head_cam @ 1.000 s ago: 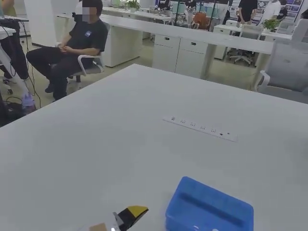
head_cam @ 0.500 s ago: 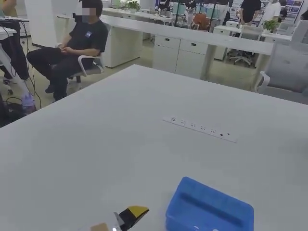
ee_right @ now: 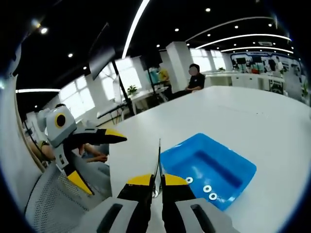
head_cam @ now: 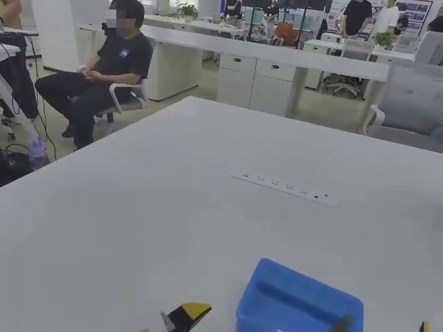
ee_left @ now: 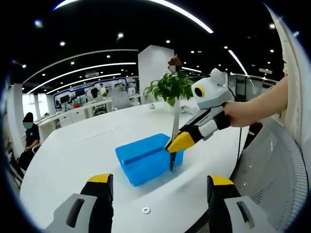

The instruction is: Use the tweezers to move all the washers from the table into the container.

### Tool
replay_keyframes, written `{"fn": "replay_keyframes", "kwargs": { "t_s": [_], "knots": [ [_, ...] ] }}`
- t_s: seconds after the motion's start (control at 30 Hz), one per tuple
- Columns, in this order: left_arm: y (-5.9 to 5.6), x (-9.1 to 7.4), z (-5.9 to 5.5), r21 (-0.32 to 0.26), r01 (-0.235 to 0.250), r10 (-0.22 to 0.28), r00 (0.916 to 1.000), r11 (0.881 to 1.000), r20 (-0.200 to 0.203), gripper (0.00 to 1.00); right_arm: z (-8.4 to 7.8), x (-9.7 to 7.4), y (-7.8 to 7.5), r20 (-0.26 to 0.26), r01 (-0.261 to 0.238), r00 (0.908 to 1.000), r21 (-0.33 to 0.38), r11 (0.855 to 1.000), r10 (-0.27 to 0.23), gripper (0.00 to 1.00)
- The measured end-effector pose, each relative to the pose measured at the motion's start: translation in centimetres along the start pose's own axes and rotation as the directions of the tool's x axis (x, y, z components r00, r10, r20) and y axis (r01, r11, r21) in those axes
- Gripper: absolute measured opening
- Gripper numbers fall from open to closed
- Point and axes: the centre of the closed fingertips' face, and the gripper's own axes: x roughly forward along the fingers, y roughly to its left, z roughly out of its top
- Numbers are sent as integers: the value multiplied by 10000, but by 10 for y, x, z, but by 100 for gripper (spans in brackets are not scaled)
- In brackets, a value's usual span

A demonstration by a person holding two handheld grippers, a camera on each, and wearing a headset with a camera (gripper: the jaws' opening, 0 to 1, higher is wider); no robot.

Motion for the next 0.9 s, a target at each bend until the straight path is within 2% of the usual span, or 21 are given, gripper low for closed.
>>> {"fn": "replay_keyframes", "kwargs": {
  "t_s": [0.23, 0.4, 0.63, 0.73, 0.9],
  "knots": [
    [-1, 0, -1, 41, 30, -30, 10000, 10000, -67, 80, 19, 1, -12, 259, 176, 9995, -322, 9993, -168, 3],
    [-1, 0, -1, 44, 11, -11, 10000, 10000, -77, 80, 29, 7, -31, 409, 765, 9964, -474, 9959, -746, 3],
    [-1, 0, -2, 71, 19, -18, 9999, 10000, -125, 79, 24, 19, -53, 150, 1264, 9919, -585, 9903, -1258, 3],
    [-1, 0, -2, 52, 1, 0, 9999, 10000, -116, 79, 15, 25, -63, -224, 1412, 9894, -812, 9866, -1434, 3],
    [-1, 1, -3, 64, -19, 20, 9999, 10000, -125, 79, 5, 31, -76, -550, 1530, 9859, -837, 9847, -1578, 3]
  ]
}}
